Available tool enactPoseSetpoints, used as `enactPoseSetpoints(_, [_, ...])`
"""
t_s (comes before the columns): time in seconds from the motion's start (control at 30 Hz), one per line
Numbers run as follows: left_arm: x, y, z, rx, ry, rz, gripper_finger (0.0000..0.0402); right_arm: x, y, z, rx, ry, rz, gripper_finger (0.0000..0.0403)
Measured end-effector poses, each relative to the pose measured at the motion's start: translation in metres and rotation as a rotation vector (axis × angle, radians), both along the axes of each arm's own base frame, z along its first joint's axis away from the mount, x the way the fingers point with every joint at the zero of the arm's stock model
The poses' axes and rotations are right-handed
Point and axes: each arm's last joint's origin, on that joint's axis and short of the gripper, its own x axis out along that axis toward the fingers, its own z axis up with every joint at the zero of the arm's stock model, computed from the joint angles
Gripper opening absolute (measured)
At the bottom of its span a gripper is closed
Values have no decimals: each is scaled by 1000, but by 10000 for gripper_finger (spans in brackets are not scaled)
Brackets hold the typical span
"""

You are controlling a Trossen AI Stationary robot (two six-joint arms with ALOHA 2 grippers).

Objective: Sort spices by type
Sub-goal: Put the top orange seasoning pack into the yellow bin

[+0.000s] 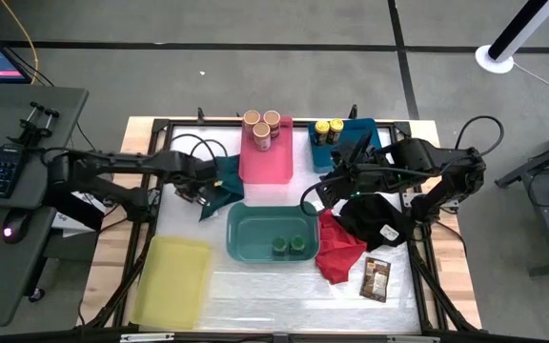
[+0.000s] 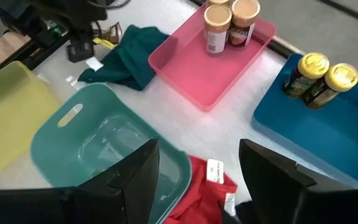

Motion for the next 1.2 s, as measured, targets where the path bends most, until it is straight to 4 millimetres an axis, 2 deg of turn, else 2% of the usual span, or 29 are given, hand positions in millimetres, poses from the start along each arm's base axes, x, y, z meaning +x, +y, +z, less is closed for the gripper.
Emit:
enactPoseSetpoints(0.1, [2,-3,28,21,-81,-36,6,0,-1,0,-27,1,0,215])
enactPoseSetpoints(0.2, [3,-16,59,-4,-189,-205,7,0,-3,0,-35,4,-4,215])
enactPoseSetpoints(0.3, [-1,-41,91,-46,-269,-473,4,0,-3,0,-52,16,18,215])
enactPoseSetpoints(0.43, [-22,-80,127,-96,-218,-811,3,0,-4,0,-72,25,33,215])
enactPoseSetpoints(0.57, [-43,-117,147,-189,-163,-1131,1,0,-4,0,-83,34,49,215])
enactPoseSetpoints(0.73, [-58,-168,142,-277,-119,-1698,1,1,-4,1,-93,37,52,215])
enactPoseSetpoints(0.83, [-65,-196,130,-274,-10,-2014,1,1,-4,1,-94,37,53,215])
enactPoseSetpoints(0.9, [-68,-212,121,-272,73,-2165,1,1,-4,1,-94,37,53,215])
enactPoseSetpoints(1.07, [-66,-247,97,-198,185,-2390,1,1,-6,1,-90,34,43,215])
enactPoseSetpoints(1.2, [-56,-268,82,-115,137,-2449,1,1,-7,1,-88,33,33,215])
